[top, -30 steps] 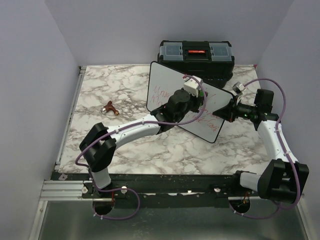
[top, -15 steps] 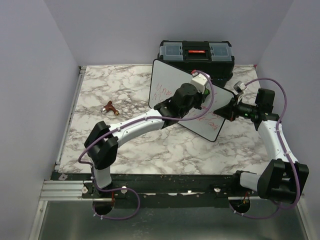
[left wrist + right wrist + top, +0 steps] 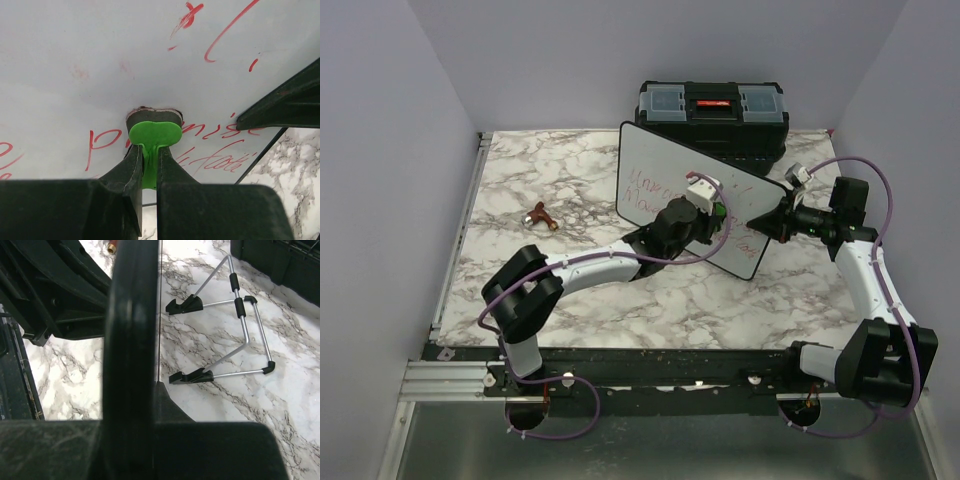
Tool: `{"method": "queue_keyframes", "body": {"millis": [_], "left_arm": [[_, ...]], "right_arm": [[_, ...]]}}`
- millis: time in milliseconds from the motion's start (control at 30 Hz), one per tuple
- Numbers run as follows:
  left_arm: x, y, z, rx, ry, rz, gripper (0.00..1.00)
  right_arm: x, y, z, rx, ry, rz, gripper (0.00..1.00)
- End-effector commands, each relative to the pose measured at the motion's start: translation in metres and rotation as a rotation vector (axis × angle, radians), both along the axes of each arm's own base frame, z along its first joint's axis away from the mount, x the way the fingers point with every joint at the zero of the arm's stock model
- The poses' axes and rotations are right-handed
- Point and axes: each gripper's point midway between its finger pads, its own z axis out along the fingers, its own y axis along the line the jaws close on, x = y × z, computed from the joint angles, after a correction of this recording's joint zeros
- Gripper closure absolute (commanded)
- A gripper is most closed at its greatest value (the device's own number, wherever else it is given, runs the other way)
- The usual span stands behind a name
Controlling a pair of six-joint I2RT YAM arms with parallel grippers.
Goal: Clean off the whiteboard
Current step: Erase the whiteboard at the whiteboard stand.
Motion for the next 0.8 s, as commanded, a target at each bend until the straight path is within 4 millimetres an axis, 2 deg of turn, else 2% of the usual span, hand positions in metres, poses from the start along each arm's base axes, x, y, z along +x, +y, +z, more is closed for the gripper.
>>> {"method": "queue_keyframes", "body": {"millis": [0,200,367,433,567,767], "left_arm": [[0.005,-0.005,-0.015,0.047,0.029,-0.007,1.00],[0.029,-0.017,0.046,0.047,-0.089,0.015,1.00],[0.046,-0.015,0.102,0.013,-0.180,0.041,1.00],[0.049,-0.014,0.118,-0.002,-0.205,0.044,1.00],[0.049,-0.011,0.144,-0.034,-0.244,0.044,1.00],[0.046,-0.005,0.172,-0.086,-0.282,0.052,1.00]], "right_arm": [[-0.035,0.031,0.011,0.091,0.032,0.173,0.99],[-0.035,0.031,0.012,0.090,0.026,0.173,0.99],[-0.036,0.031,0.012,0.090,0.026,0.174,0.99],[-0.035,0.031,0.013,0.087,0.023,0.173,0.99],[-0.035,0.031,0.012,0.087,0.025,0.172,1.00],[-0.035,0.031,0.011,0.086,0.028,0.172,0.99]]}}
